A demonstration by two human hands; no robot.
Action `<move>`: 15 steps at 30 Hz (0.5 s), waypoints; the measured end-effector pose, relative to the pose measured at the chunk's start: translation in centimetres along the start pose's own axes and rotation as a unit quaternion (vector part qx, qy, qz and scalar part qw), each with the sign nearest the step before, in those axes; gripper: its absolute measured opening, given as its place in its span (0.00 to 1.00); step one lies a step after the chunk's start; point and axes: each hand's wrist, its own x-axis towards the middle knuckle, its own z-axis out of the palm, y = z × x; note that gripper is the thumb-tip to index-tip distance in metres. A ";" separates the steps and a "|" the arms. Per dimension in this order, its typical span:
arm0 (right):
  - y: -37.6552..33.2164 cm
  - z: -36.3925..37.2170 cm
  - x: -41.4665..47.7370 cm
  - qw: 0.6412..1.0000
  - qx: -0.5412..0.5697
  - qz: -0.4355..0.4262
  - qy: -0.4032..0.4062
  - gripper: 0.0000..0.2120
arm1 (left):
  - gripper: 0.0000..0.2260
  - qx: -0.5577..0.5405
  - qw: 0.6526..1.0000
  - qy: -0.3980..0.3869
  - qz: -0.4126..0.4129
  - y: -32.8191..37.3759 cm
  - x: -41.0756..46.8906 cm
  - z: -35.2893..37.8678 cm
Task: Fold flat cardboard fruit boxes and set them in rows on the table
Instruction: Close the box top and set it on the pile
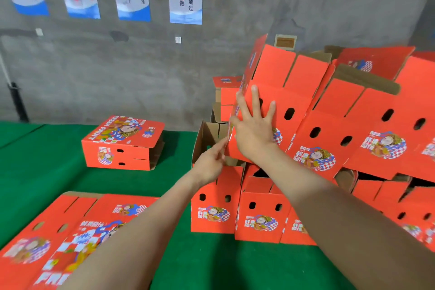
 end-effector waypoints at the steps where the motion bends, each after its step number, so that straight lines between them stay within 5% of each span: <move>1: 0.0 -0.2 -0.1 1.000 0.001 0.001 -0.006 0.19 | 0.24 0.001 1.000 0.003 -0.009 -0.1 -0.5 -0.6; 5: -0.2 -1.6 -0.6 0.999 0.047 0.015 -0.018 0.18 | 0.21 0.005 0.999 0.040 -0.029 -1.6 -3.9 -5.5; 8: -2.0 -1.8 -2.0 0.978 0.191 0.018 0.084 0.17 | 0.18 0.086 0.990 0.086 -0.072 -5.2 -8.5 -10.9; 11: -6.0 -0.3 -5.9 0.930 0.321 -0.070 0.164 0.15 | 0.16 0.194 0.962 0.099 -0.168 -10.7 -14.9 -15.2; 15: -13.8 4.5 -12.8 0.922 0.347 -0.154 -0.070 0.18 | 0.14 0.235 0.915 0.064 -0.320 -18.5 -23.9 -17.2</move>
